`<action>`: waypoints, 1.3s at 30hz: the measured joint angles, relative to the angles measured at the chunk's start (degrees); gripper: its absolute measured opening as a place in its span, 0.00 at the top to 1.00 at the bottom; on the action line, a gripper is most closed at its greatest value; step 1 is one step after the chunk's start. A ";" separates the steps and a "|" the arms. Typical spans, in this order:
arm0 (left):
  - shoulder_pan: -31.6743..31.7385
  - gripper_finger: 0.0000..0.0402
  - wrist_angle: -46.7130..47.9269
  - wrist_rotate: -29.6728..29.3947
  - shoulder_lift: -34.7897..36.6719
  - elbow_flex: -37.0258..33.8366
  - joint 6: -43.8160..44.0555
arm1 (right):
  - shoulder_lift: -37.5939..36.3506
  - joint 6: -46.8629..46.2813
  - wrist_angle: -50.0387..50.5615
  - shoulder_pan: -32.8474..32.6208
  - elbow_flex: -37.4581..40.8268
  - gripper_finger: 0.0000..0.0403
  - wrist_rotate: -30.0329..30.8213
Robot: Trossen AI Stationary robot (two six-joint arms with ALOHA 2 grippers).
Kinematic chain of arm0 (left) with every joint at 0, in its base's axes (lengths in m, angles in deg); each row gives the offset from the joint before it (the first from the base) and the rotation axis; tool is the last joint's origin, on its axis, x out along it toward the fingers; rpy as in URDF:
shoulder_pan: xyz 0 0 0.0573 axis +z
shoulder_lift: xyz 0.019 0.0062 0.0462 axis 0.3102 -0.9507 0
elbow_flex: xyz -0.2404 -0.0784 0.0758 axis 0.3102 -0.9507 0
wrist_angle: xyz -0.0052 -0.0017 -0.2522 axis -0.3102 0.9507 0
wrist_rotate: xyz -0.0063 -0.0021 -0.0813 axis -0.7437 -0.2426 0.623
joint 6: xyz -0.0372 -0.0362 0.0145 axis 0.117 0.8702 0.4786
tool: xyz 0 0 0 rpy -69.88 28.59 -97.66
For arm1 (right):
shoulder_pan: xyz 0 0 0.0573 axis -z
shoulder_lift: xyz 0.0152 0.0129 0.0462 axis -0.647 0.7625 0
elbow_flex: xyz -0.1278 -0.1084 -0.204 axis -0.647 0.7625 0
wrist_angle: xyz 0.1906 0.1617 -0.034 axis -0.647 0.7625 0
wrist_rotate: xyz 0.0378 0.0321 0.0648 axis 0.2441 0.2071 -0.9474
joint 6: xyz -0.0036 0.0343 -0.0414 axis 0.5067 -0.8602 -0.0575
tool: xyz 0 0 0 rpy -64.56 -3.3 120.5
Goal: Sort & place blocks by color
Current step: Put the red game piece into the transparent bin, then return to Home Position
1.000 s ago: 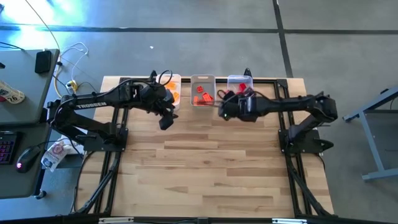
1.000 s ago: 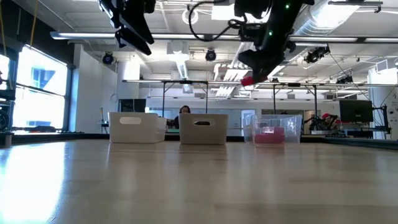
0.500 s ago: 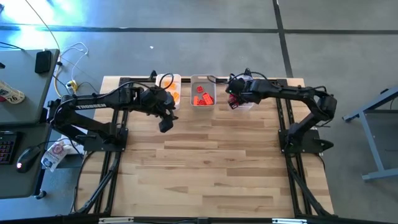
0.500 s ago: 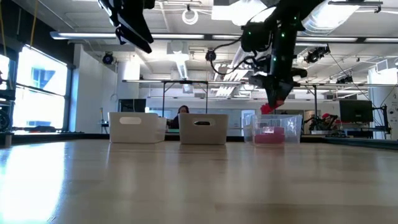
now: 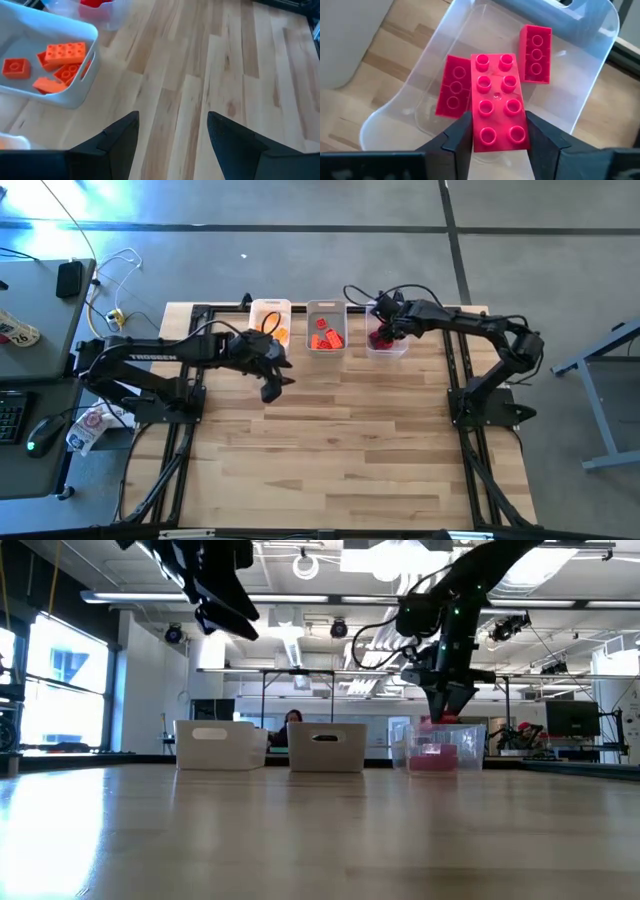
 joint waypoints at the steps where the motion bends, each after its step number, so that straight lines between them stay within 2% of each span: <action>1: -0.03 0.45 -1.27 0.08 0.03 -0.88 0.07 | 0.01 0.00 -0.01 0.36 0.00 0.65 -0.37; 12: -1.50 0.45 -12.78 0.26 2.51 -10.30 2.42 | 0.00 5.12 -0.91 1.33 0.00 0.48 -0.14; 22: -1.55 0.45 -20.69 0.22 14.51 -19.88 4.72 | -2.49 6.05 -1.00 0.13 -2.45 0.48 -3.76; 31: -1.55 0.45 -25.41 -0.18 27.41 -28.34 3.37 | -10.14 8.68 -1.08 -5.68 -2.89 0.48 -9.31; 35: -1.55 0.45 -28.11 -0.28 32.99 -33.13 3.37 | -14.23 9.70 -1.19 -10.17 -2.91 0.48 -8.65; 39: -1.55 0.45 -31.56 -0.38 38.23 -38.32 4.76 | -18.05 10.03 -1.71 -15.90 -2.92 0.48 -4.51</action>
